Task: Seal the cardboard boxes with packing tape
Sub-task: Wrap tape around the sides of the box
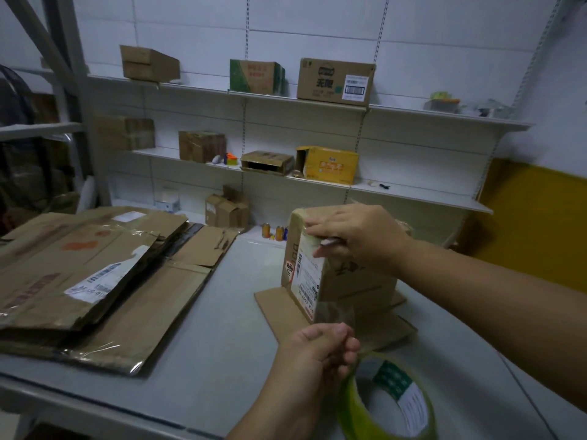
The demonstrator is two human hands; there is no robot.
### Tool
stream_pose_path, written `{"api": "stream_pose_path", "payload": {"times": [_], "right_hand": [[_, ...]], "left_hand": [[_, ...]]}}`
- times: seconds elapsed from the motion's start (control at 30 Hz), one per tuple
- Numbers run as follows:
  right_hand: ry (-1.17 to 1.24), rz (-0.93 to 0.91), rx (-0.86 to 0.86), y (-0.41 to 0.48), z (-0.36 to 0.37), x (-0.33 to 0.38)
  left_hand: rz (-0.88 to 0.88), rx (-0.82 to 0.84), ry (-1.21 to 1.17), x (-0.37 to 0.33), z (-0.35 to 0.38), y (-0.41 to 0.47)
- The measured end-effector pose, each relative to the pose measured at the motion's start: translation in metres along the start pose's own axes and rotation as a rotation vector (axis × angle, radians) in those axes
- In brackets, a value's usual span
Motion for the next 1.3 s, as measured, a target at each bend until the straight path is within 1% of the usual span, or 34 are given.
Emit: {"api": "stream_pose_path", "payload": {"times": [0.13,0.23,0.3,0.43,0.5,0.57,0.63,0.7,0.73,0.83,0.9,0.93,1.0,1.07,1.17,1.23,1.3], "right_hand": [[-0.147,-0.070,-0.046,-0.007,0.011,0.007],[-0.221,-0.098,0.000,-0.002,0.017,0.010],[-0.236,-0.080,0.016,0.000,0.017,0.010],[-0.203,0.043,0.103,0.000,0.018,0.009],[-0.150,0.086,0.178,0.007,0.015,0.008],[-0.010,0.235,0.253,0.016,0.011,-0.001],[0.139,0.443,0.331,0.023,0.017,-0.014],[0.151,0.606,0.398,0.024,0.026,-0.026],[0.147,0.659,0.417,0.024,0.030,-0.029],[0.133,0.680,0.486,0.025,0.036,-0.027],[0.196,0.705,0.523,0.024,0.036,-0.029],[0.274,0.719,0.517,0.025,0.036,-0.032],[0.399,0.754,0.429,0.028,0.028,-0.041],[0.342,0.770,0.346,0.031,0.022,-0.051],[0.238,0.760,0.447,0.036,0.038,-0.051],[0.176,0.808,0.464,0.038,0.047,-0.051],[0.169,0.779,0.498,0.040,0.047,-0.049]], "left_hand": [[-0.006,-0.021,-0.044,0.005,-0.002,0.002],[0.000,-0.028,-0.038,0.008,0.000,0.004],[-0.005,-0.019,-0.015,0.009,0.001,0.004],[-0.022,0.003,0.031,0.008,0.001,0.003],[-0.037,0.018,0.055,0.008,0.001,0.002],[-0.047,0.025,0.052,0.008,0.001,0.001],[-0.054,0.029,0.050,0.009,-0.001,0.001],[-0.060,0.038,0.052,0.009,-0.002,0.001],[-0.065,0.045,0.053,0.009,-0.002,0.002],[-0.075,0.064,0.068,0.008,-0.001,0.003],[-0.077,0.077,0.083,0.009,0.000,0.005],[-0.075,0.082,0.092,0.009,0.001,0.005],[-0.078,0.088,0.106,0.008,0.002,0.005],[-0.092,0.106,0.116,0.008,0.003,0.005],[-0.112,0.123,0.133,0.008,0.004,0.006],[-0.115,0.118,0.149,0.008,0.003,0.008],[-0.113,0.120,0.167,0.009,0.003,0.008]]}}
Point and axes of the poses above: each hand's wrist, its own y-axis towards the middle knuckle, its own z-axis out of the palm, x = y × z, the point moved 8 cm from there along y, towards the middle knuckle, and after that the axes turned 6 degrees about x, right-handed, at the moved point
